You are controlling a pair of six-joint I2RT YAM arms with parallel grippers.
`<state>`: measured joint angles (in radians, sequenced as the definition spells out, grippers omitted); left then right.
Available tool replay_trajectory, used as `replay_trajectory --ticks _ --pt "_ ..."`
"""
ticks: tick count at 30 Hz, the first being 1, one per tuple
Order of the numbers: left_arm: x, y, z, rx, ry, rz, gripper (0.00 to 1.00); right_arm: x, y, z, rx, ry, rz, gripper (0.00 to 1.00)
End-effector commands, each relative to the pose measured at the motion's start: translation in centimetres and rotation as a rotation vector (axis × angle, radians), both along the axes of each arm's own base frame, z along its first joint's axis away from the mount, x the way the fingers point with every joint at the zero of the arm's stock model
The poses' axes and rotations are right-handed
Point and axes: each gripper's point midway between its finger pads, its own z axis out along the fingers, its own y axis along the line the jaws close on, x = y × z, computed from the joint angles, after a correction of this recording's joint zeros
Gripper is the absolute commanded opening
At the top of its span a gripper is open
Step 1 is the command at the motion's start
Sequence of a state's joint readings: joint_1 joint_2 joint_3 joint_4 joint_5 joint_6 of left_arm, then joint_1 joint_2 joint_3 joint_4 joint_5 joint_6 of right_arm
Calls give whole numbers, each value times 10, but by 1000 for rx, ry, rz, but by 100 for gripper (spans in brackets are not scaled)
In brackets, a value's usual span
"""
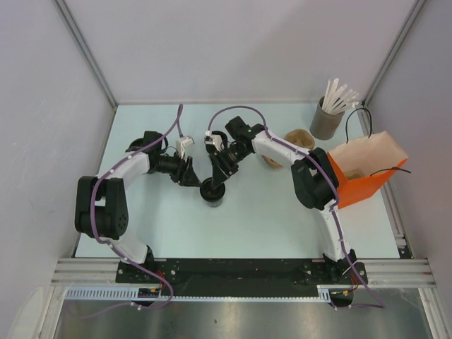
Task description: Pack the takeout coffee
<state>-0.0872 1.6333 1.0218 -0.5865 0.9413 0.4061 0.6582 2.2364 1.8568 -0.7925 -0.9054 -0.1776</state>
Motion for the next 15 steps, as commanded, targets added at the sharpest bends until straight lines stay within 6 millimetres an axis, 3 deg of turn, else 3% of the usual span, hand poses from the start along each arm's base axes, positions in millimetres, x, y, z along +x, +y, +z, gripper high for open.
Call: replay_trajectory --ticks 1,7,10,15 --pt "21 -1 40 -30 -133 5 62 7 -9 -21 -100 -96 3 62" --pt "25 -11 69 -145 -162 -5 63 10 -7 -16 -93 -104 -3 62" --pt "20 -14 69 -164 -142 -32 63 11 -7 -11 -80 -102 -4 63" --pt "12 -14 58 -157 -113 -48 63 17 -4 15 -24 -107 -22 65"
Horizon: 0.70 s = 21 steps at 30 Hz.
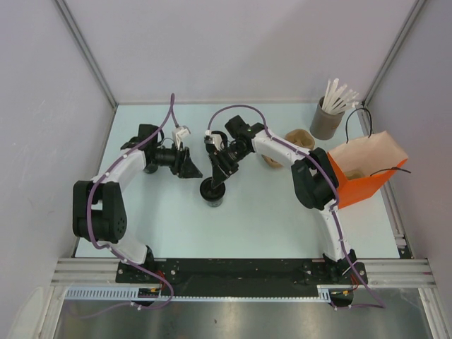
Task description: Pack the takeout coffee
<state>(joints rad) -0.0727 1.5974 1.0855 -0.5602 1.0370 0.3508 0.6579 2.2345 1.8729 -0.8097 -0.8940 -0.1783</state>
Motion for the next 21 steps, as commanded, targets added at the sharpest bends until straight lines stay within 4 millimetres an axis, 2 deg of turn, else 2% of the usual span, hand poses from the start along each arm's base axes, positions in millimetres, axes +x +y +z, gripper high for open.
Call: replay_trajectory --ticks 1,6,10,16,21 --pt "-6 -6 13 -48 -35 -54 63 17 -4 16 -6 -99 -20 66" --pt "-10 -8 9 -43 -23 -69 63 20 1 34 34 -105 -22 68" --pt "-13 -13 6 -42 -15 -85 63 20 3 42 52 -99 -22 69" --pt "-19 -25 -5 -19 6 -119 63 16 4 44 57 -93 -14 70" --pt "-23 -29 -17 9 24 -133 63 22 -2 51 73 -89 -28 70"
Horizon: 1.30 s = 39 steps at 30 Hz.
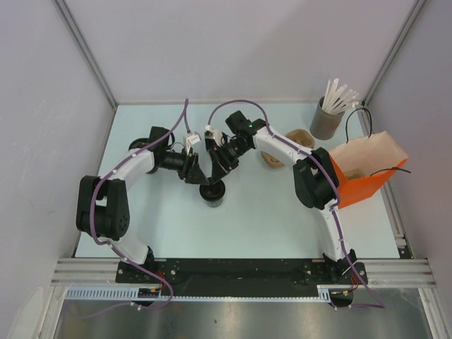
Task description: Pack the takeout coffee
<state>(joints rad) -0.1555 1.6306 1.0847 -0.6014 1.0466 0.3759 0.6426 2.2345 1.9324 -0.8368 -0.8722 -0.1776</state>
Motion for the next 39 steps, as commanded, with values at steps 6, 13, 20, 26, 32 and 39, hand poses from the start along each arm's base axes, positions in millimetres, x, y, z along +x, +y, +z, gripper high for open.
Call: replay_trajectory --ticks 6,13,20,26,32,39 --pt "-2 -4 -21 47 -12 -37 63 15 -11 51 111 -35 -22 68" --pt "-1 -2 -34 92 -3 -27 61 22 -23 60 145 -14 -41 65" --pt "-4 -3 -45 115 12 -33 60 18 -32 49 173 54 -41 59" --pt "-7 -3 -49 122 17 -39 59 17 -28 33 194 144 -39 51" --pt "-6 -4 -50 129 14 -40 57 18 -18 29 209 172 -30 48" --pt "-8 -5 -51 133 12 -44 57 16 -13 16 196 202 -26 44"
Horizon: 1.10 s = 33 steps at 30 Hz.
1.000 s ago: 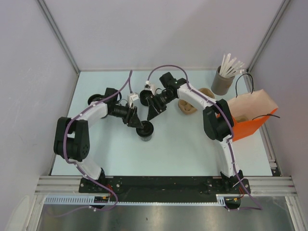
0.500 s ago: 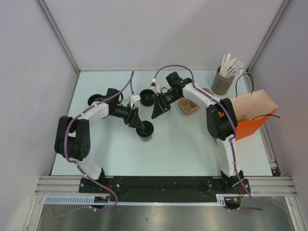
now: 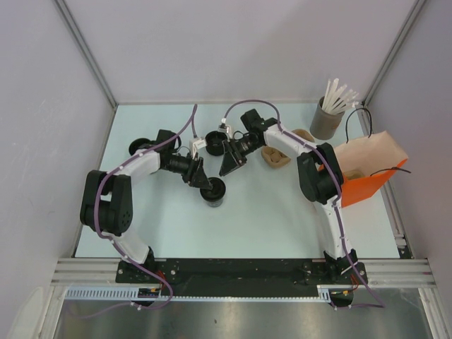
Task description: Pack the takeout coffee
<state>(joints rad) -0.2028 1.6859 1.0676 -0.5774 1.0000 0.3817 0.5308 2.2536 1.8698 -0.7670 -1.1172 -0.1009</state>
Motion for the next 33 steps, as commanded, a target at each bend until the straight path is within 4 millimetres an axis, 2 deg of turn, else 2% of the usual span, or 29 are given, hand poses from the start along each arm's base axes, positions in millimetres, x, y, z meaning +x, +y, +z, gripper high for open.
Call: replay_trajectory --ticks 1,12,24,29,33 --pt "-2 4 -25 81 -24 -14 57 -1 12 5 42 8 25 43" --pt "-3 3 -25 82 -24 -17 56 -9 18 -3 27 19 42 40" --pt "-5 6 -29 110 -26 -19 56 -10 9 -46 -121 2 9 35" --pt "-5 9 -31 128 -33 -19 56 -10 5 -58 -171 -12 -1 34" --pt "-4 10 -31 139 -44 -16 55 -14 -1 -76 -238 -22 -2 34"
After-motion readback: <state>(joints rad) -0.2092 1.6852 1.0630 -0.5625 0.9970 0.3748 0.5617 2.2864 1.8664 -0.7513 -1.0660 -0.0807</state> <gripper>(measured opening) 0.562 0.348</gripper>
